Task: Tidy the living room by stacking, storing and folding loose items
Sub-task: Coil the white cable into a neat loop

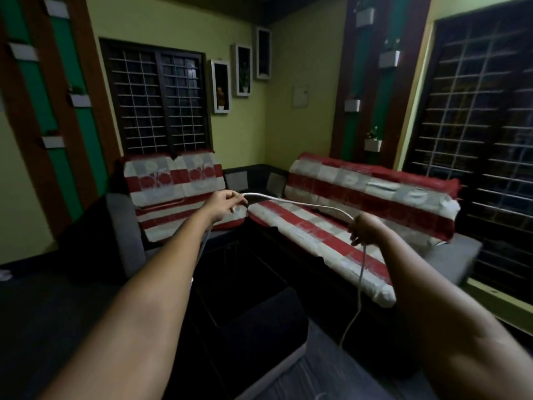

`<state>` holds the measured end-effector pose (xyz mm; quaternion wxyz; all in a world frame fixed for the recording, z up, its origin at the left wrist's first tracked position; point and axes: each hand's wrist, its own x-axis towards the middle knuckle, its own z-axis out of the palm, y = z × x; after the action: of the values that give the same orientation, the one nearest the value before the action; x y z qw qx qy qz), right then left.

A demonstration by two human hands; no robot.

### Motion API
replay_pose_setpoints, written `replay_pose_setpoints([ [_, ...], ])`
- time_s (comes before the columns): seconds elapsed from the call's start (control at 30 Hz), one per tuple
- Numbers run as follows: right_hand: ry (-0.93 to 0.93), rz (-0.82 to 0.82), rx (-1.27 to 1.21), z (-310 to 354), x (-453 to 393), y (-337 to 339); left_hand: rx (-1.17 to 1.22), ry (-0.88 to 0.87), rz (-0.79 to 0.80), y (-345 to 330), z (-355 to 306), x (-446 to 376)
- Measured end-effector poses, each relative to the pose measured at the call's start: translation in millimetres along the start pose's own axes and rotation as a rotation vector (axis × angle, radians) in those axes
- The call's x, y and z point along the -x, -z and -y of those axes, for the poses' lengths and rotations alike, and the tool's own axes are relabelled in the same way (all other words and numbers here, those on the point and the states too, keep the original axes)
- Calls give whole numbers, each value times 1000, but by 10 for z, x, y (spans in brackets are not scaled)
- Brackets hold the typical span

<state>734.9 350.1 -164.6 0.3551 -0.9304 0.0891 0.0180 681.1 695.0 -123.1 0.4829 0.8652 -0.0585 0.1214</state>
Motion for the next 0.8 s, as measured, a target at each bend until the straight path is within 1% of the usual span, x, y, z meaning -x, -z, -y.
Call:
replay_pose_setpoints([
  [0.07,-35,72,18,24,25,-174,28,-51,59,-21,-82,-64],
  [0.13,18,145,-68,197,136,-301,16,-93,155,-86,-163,-144],
  [0.2,147,197,-240,465,261,-355,35,-150,244,-195,-260,-217],
  [0.23,222,197,-288,612,338,-363,58,-179,277,-260,-322,-248],
  [0.33,416,214,-338,974,513,-343,60,-222,350,-431,-455,-314],
  [0.4,480,232,-315,1091,620,-293,72,-204,351,-451,-456,-327],
  [0.5,489,185,-356,1042,707,-158,165,-139,373,-396,-271,-326],
  [0.57,491,138,-391,919,673,-75,178,-124,403,-414,-93,-286],
  [0.67,503,47,-490,668,542,-1,73,-67,453,-506,220,-206],
  [0.73,472,-14,-560,513,483,58,6,-28,471,-579,419,-175],
  [0.8,434,-7,-580,373,439,82,121,16,478,-643,524,-170],
])
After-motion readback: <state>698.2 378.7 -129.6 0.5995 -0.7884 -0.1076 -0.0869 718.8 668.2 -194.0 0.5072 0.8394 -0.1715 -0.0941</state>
